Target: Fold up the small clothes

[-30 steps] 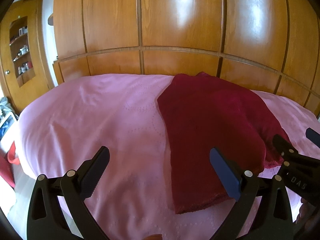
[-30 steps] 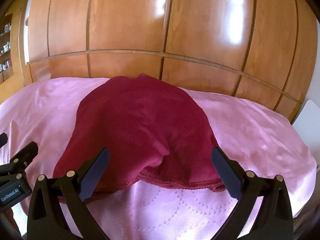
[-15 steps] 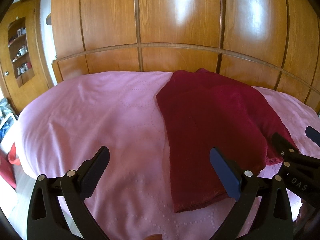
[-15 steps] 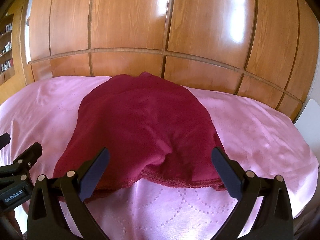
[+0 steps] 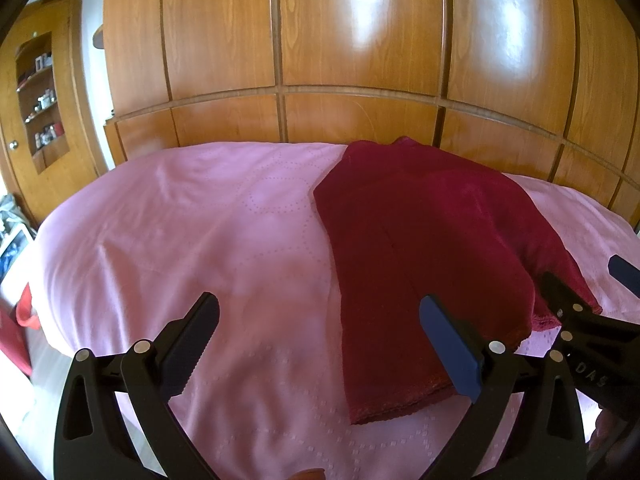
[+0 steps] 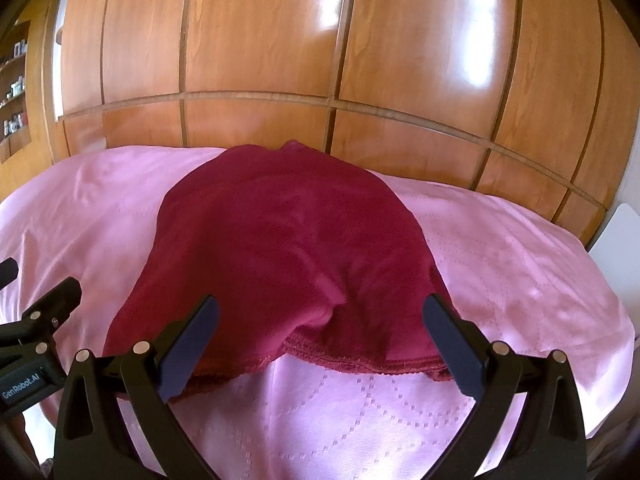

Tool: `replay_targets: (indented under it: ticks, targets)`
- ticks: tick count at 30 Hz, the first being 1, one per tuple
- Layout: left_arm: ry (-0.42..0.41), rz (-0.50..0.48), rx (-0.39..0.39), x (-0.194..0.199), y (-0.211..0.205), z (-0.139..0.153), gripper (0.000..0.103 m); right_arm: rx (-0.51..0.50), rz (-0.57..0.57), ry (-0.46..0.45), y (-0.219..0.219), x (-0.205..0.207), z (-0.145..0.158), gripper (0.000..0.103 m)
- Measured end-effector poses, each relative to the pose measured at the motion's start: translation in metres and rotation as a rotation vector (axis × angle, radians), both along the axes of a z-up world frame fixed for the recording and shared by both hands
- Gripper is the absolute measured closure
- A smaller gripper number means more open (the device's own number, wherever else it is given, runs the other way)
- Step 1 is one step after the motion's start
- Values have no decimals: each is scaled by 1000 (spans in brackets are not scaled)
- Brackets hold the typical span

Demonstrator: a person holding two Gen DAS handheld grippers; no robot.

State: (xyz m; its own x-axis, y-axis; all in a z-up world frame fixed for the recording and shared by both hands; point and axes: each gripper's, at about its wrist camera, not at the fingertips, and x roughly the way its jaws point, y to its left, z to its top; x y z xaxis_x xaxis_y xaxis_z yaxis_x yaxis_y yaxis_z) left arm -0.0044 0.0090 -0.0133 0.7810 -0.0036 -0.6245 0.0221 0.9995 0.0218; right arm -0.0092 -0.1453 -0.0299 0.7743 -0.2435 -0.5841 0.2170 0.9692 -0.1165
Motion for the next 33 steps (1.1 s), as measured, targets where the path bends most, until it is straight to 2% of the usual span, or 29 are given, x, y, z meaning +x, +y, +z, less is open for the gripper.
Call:
replay_targets:
  ticks: [14, 33]
  targets:
    - [17, 2, 17, 1, -1, -2, 4, 18, -1, 37, -4, 4, -9, 2]
    - [29, -1, 24, 6, -3, -6, 4, 159, -80, 78, -58, -3, -13, 2]
